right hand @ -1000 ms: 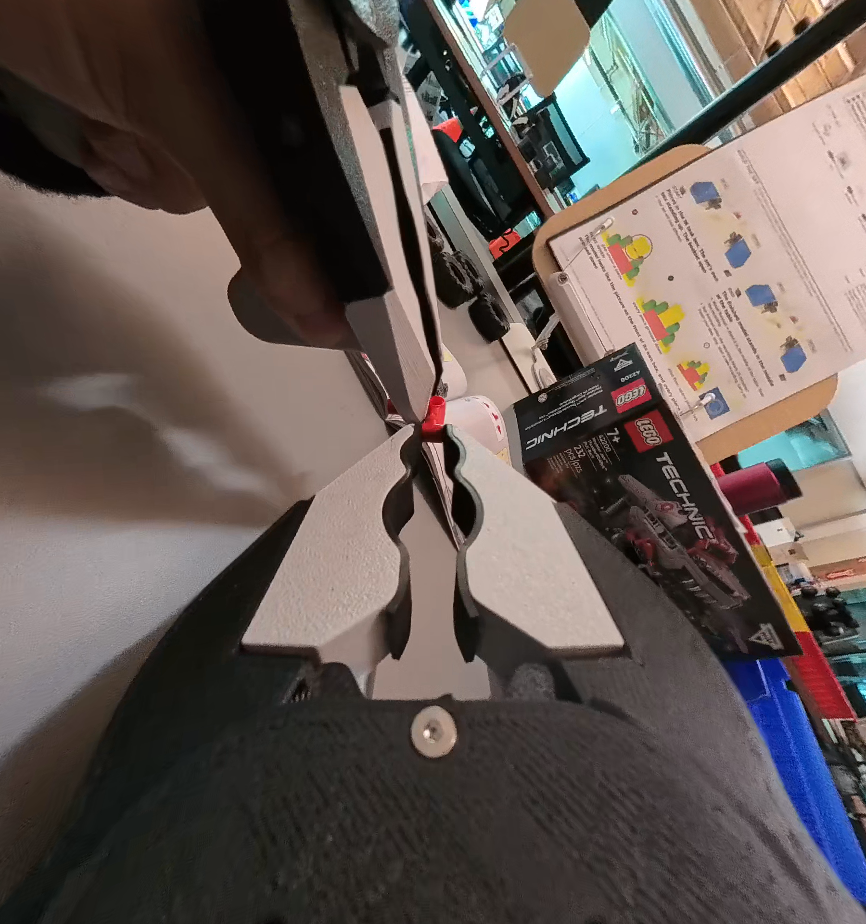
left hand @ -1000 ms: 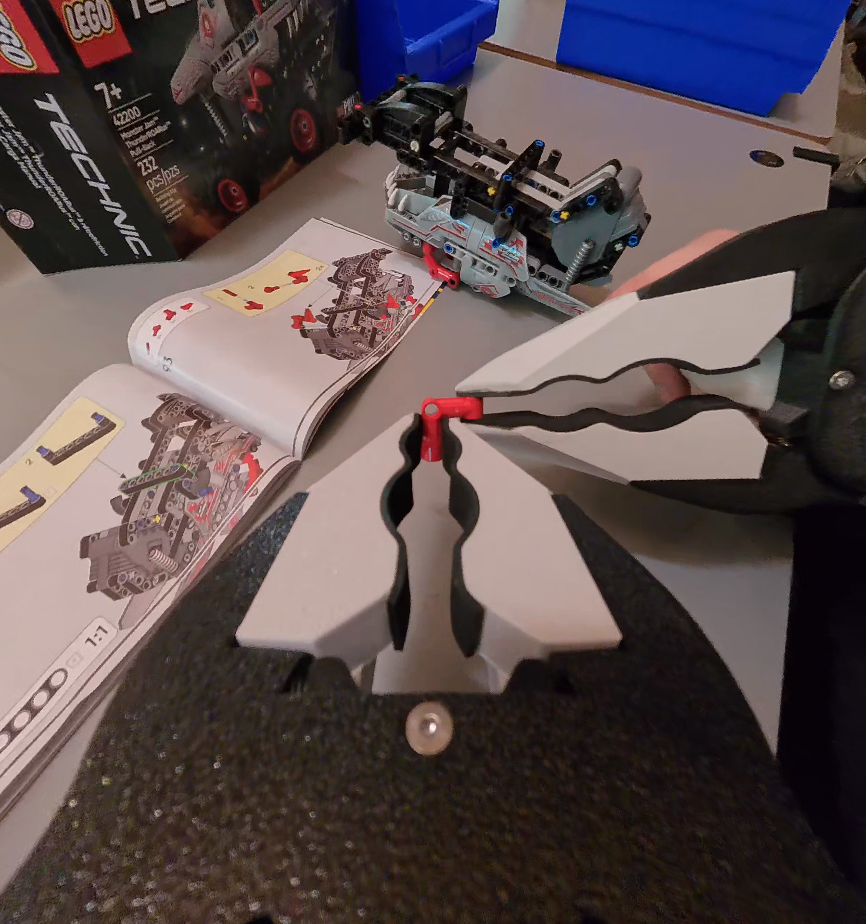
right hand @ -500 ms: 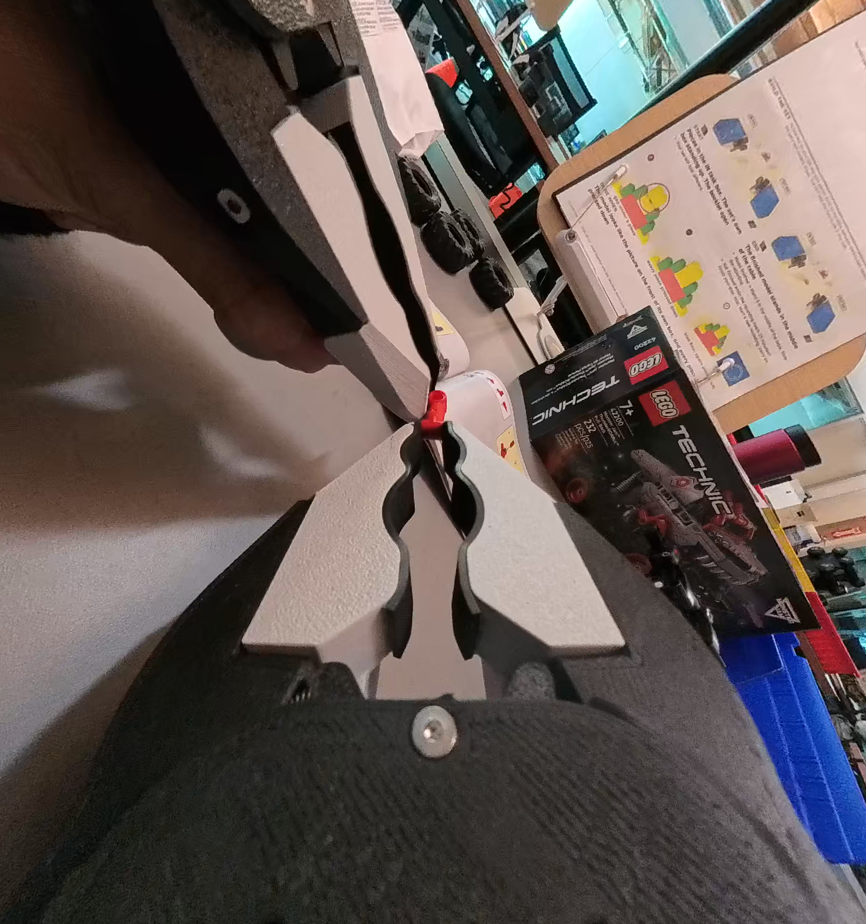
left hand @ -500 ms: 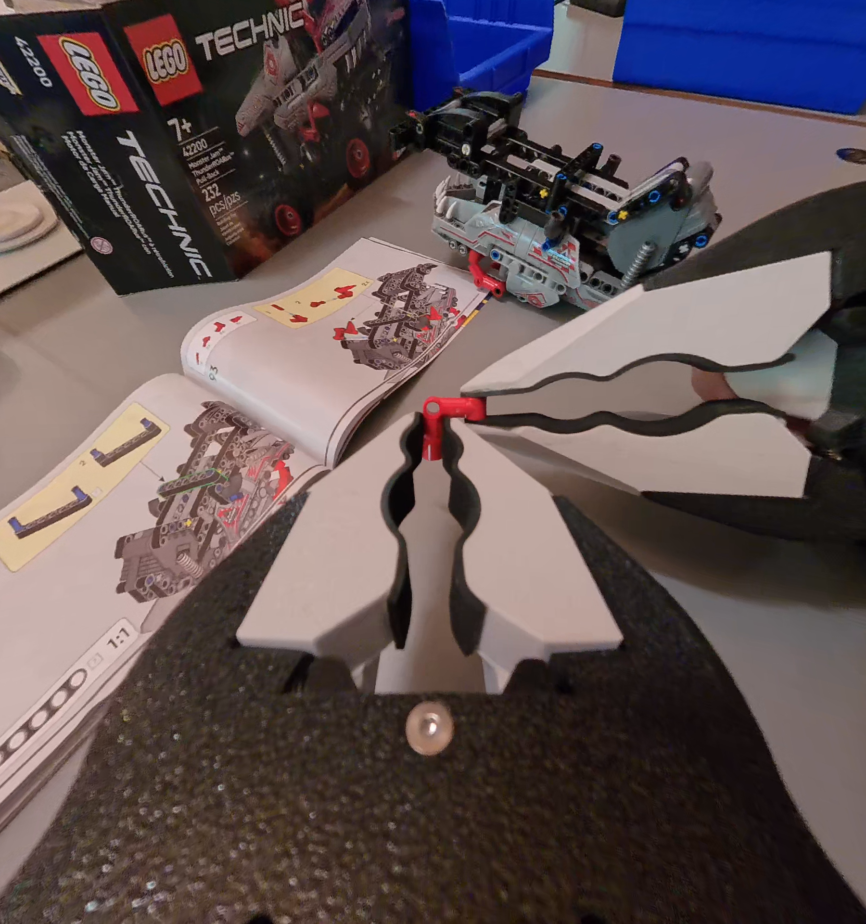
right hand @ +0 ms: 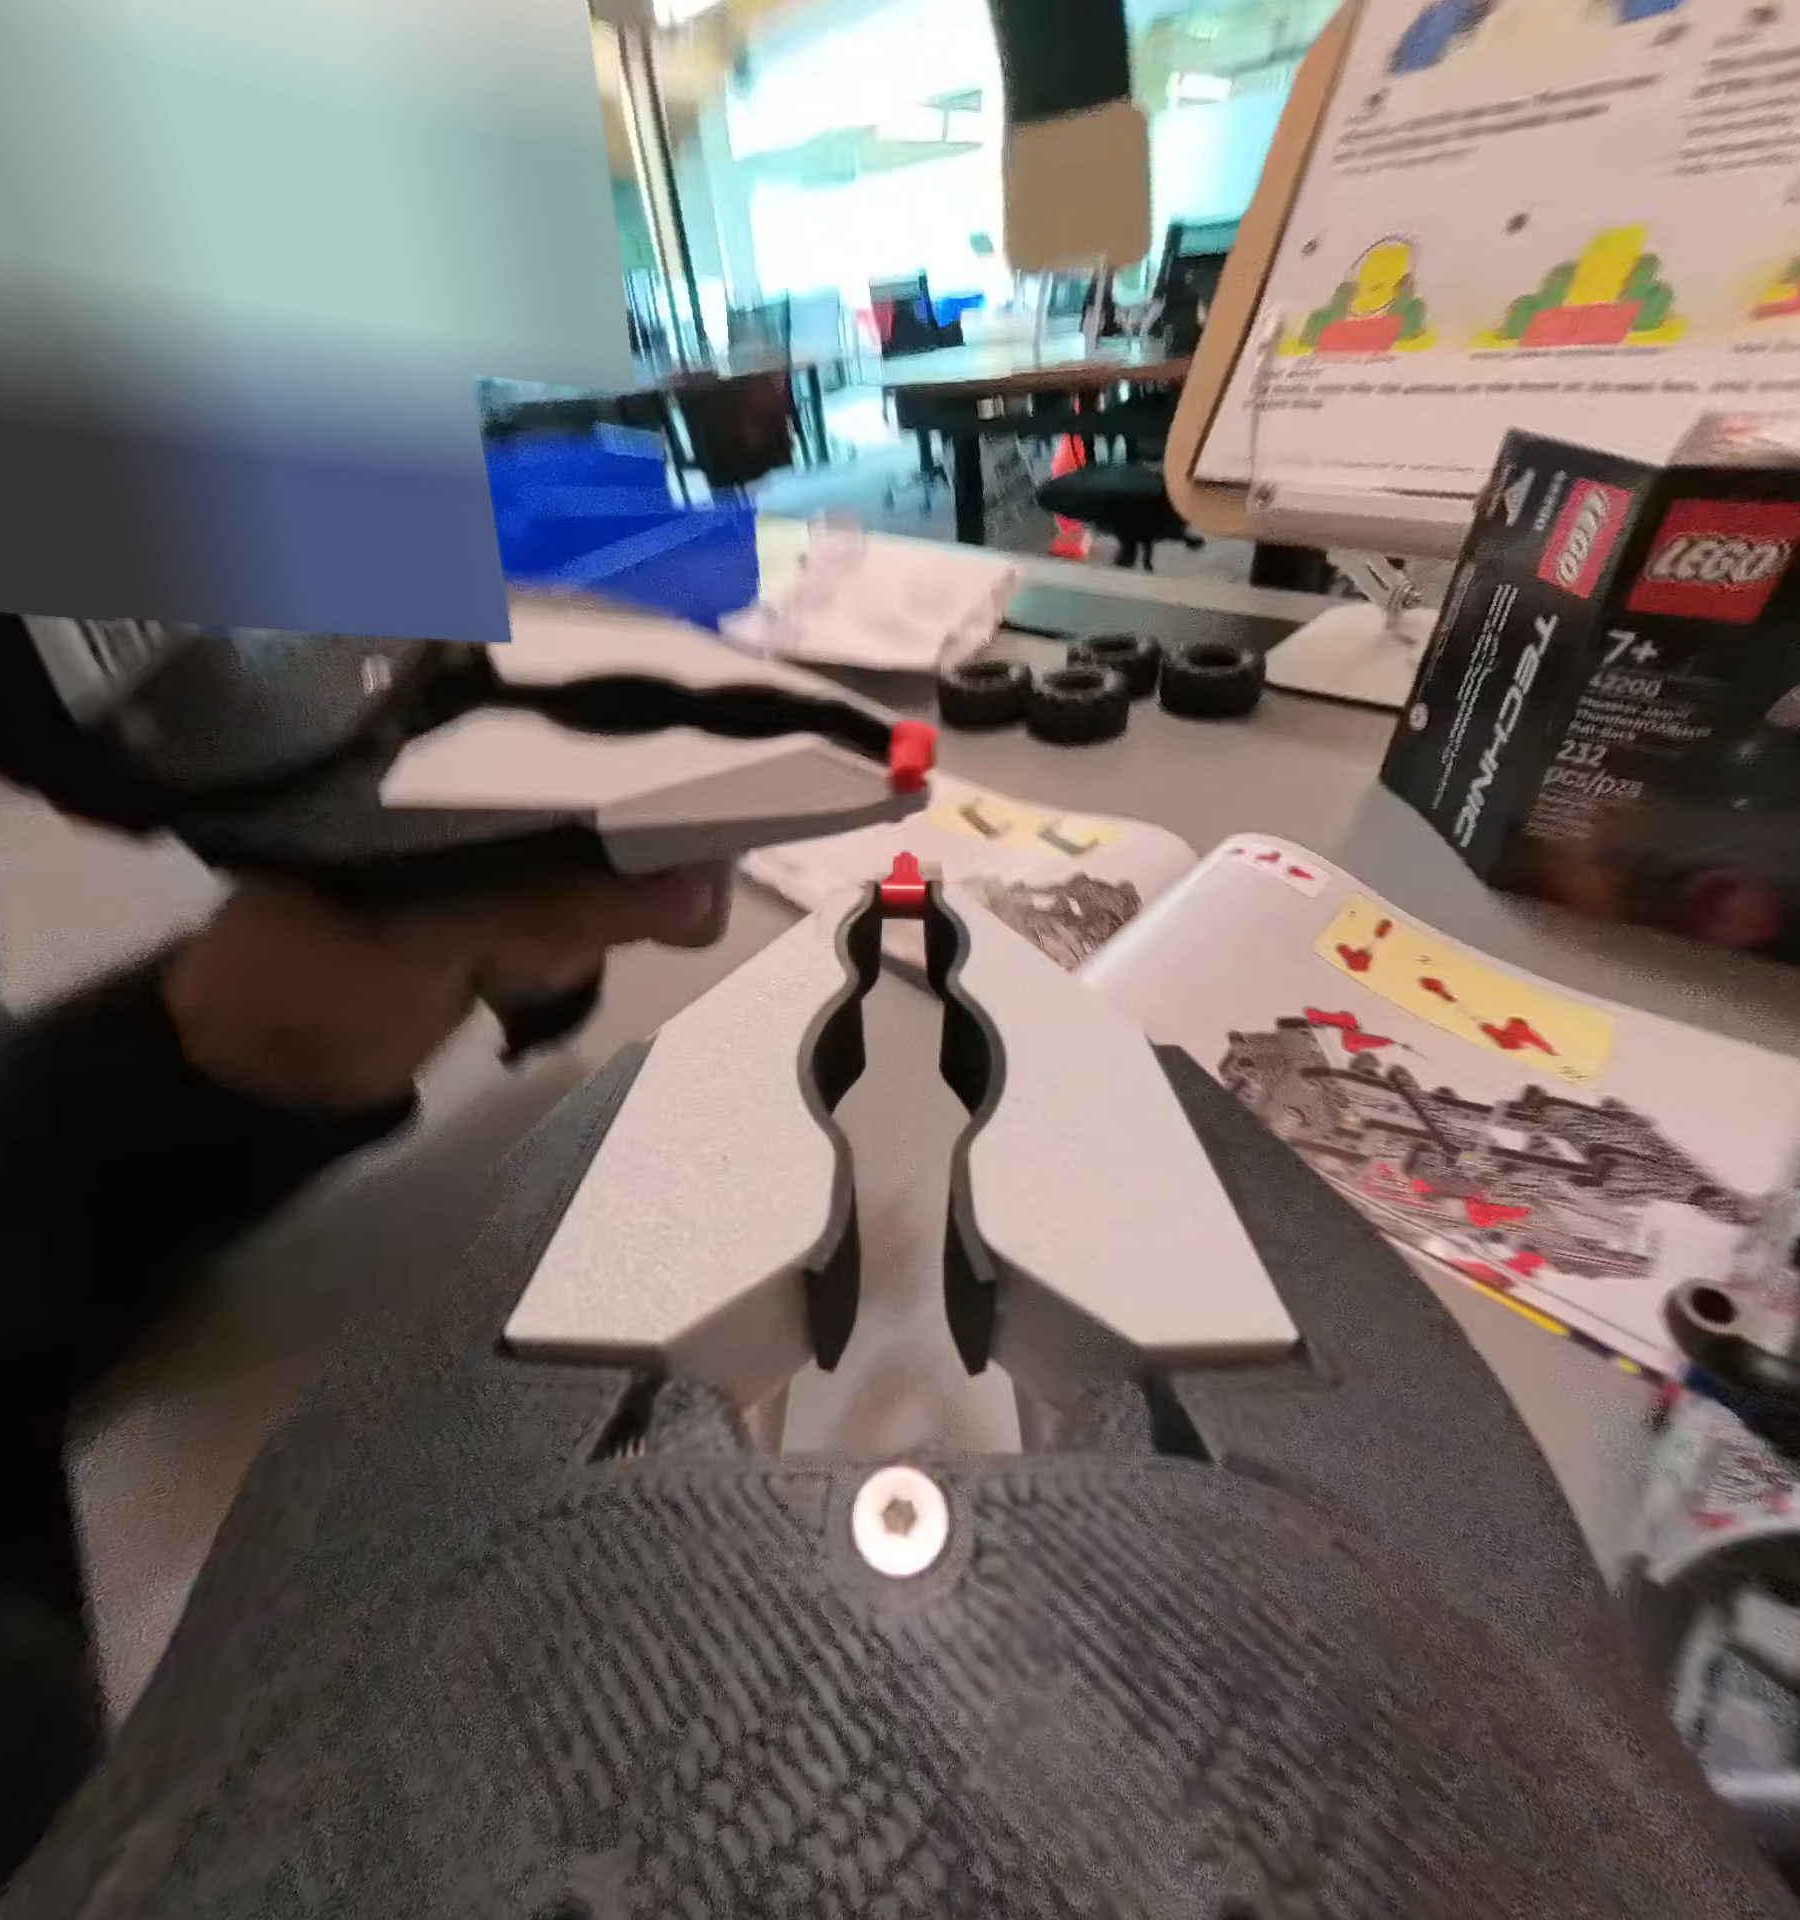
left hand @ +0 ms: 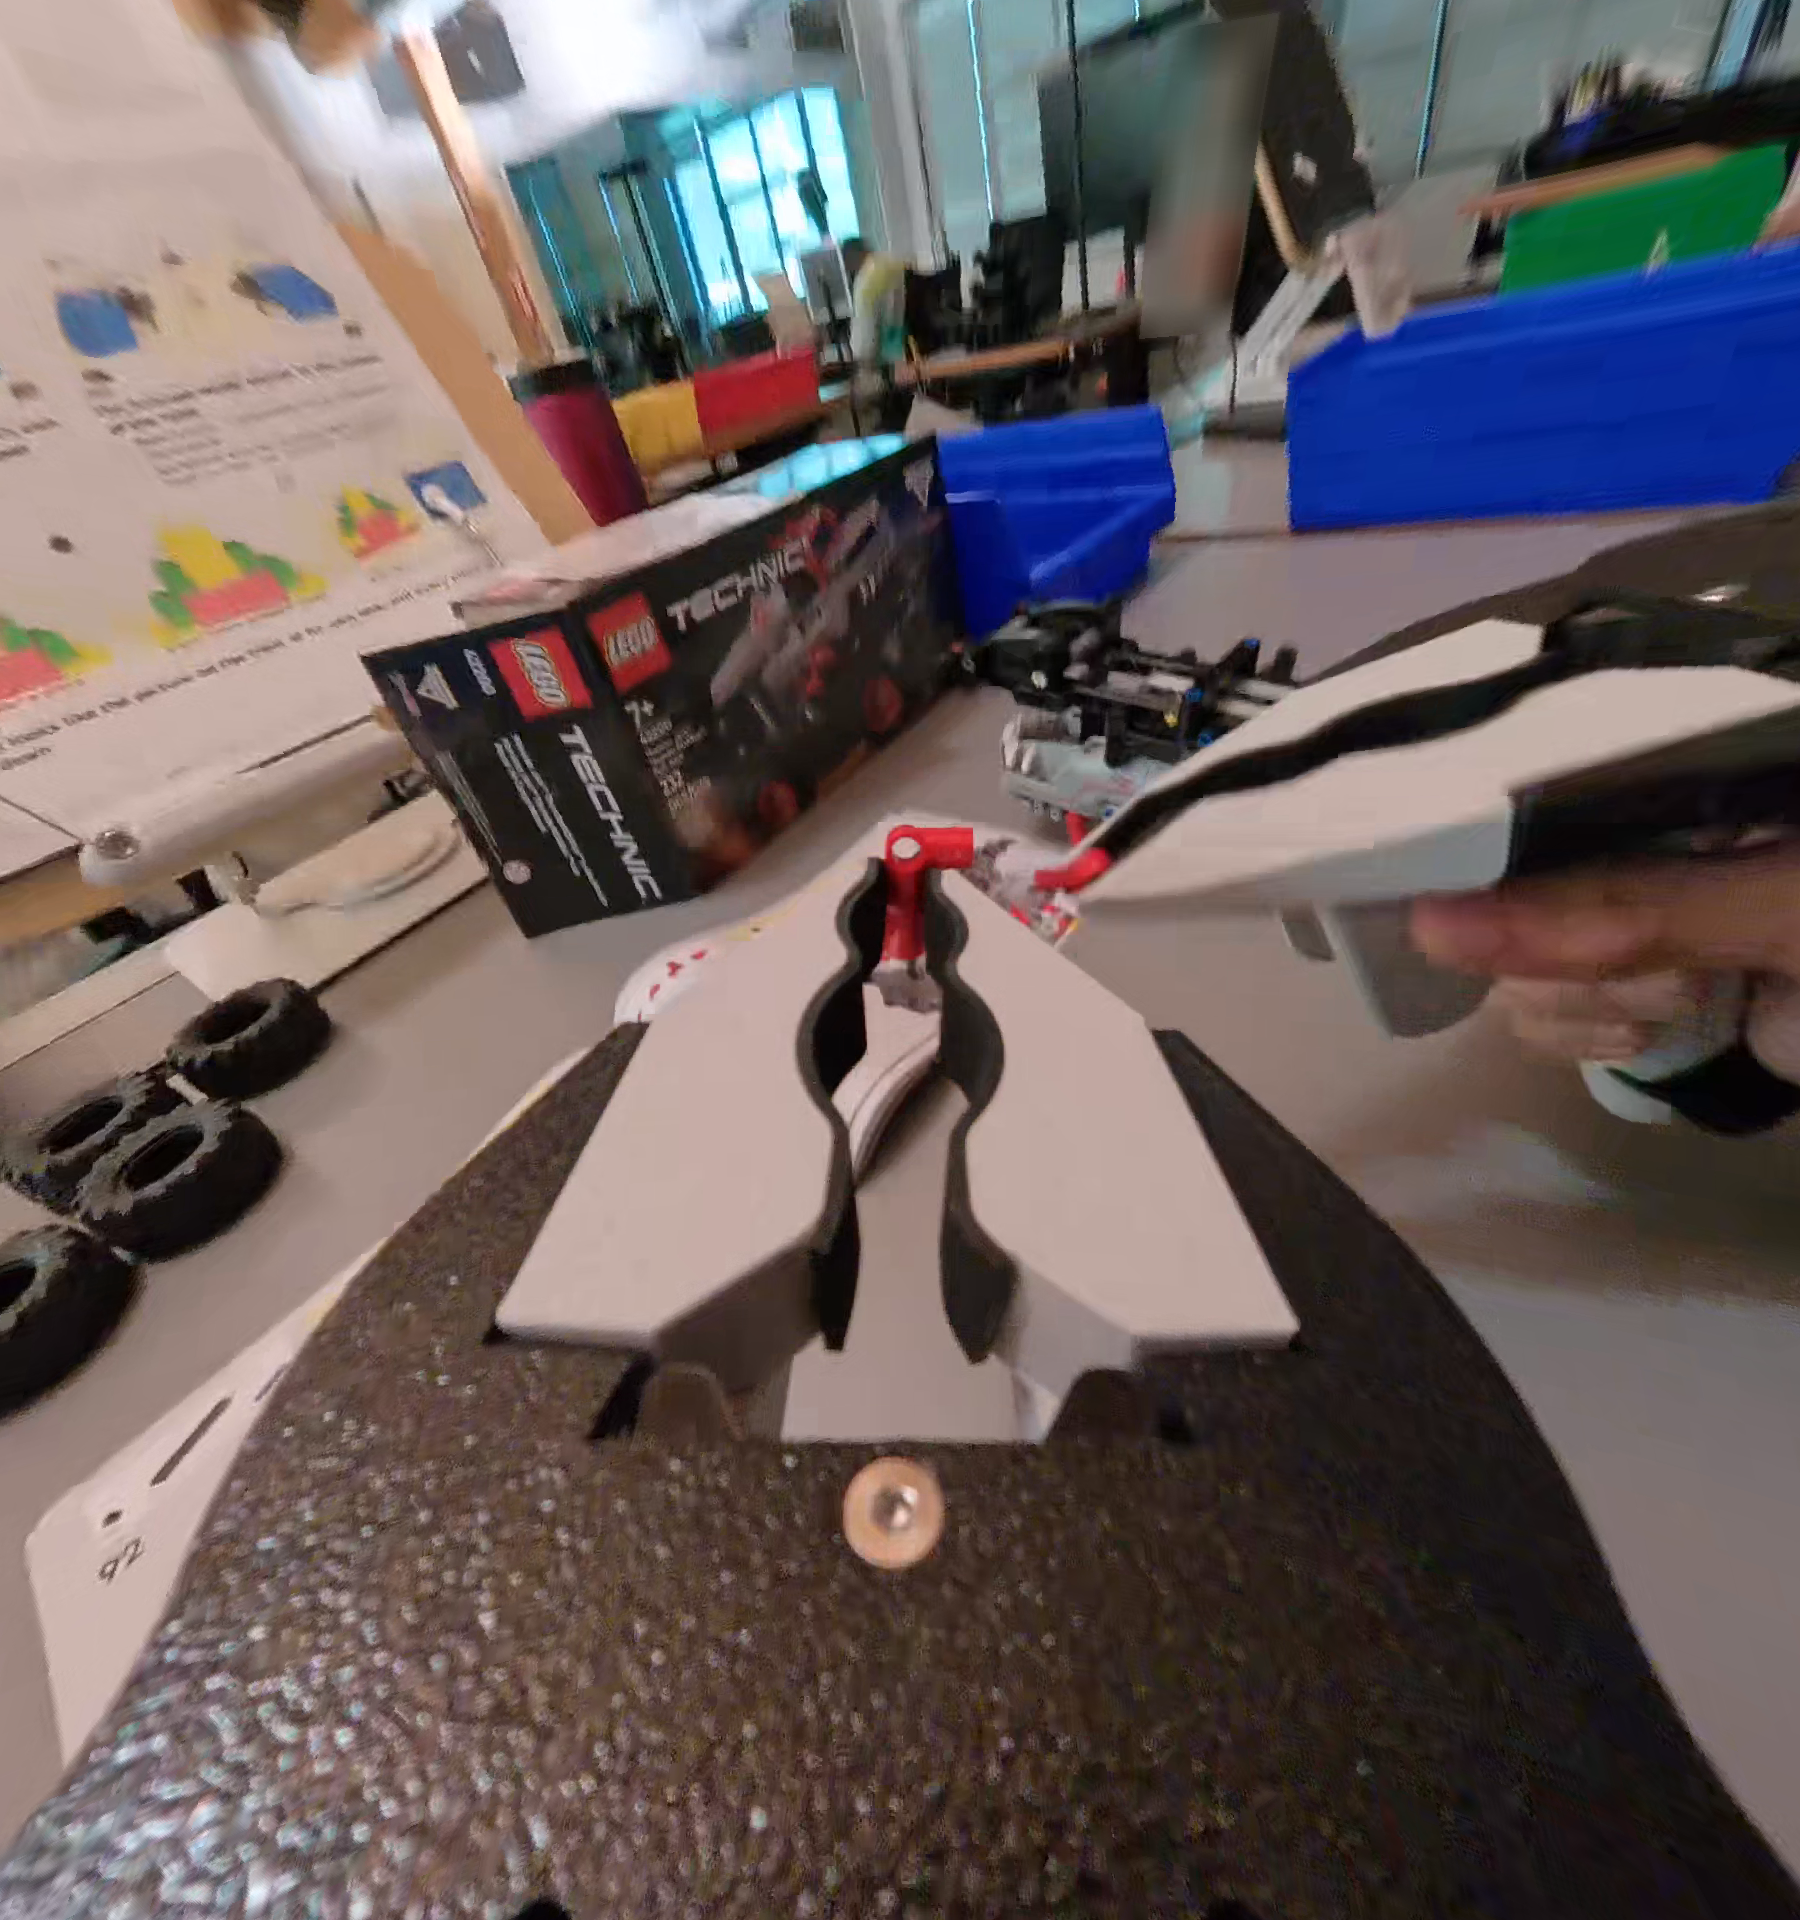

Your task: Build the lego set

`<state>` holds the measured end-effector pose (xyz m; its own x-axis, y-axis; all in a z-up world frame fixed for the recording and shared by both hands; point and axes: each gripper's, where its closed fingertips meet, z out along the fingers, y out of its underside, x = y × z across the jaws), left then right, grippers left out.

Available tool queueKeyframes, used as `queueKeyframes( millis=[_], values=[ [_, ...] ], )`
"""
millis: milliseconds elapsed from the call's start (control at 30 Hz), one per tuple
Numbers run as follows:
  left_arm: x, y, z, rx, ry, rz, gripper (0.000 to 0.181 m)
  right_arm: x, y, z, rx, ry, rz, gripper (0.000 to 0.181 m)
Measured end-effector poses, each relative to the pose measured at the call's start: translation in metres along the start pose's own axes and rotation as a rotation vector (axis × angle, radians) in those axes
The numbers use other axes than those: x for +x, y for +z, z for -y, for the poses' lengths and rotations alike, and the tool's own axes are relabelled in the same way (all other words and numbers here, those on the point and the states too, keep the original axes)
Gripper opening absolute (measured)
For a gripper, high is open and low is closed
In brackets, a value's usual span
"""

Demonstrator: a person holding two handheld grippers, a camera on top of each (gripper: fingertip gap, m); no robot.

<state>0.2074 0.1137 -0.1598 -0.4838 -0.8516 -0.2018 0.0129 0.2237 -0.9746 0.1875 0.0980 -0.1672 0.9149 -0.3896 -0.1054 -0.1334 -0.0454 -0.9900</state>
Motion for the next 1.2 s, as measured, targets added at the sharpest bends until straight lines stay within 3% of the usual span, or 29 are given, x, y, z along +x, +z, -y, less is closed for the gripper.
queueKeyframes(
  millis=[200, 900, 1200],
  values=[
    [0.000, 0.002, -0.013, -0.018, -0.028, -0.001, 0.004, -0.001, 0.000, 0.007, 0.109, 0.193, 0.102, 0.006],
    [0.011, 0.005, -0.011, -0.020, 0.033, 0.032, 0.004, 0.004, 0.002, 0.000, 0.134, 0.196, 0.030, 0.006],
    [0.017, 0.007, -0.014, -0.037, 0.165, 0.031, 0.004, 0.005, 0.002, -0.002, 0.115, 0.183, 0.009, 0.006]
  ],
)
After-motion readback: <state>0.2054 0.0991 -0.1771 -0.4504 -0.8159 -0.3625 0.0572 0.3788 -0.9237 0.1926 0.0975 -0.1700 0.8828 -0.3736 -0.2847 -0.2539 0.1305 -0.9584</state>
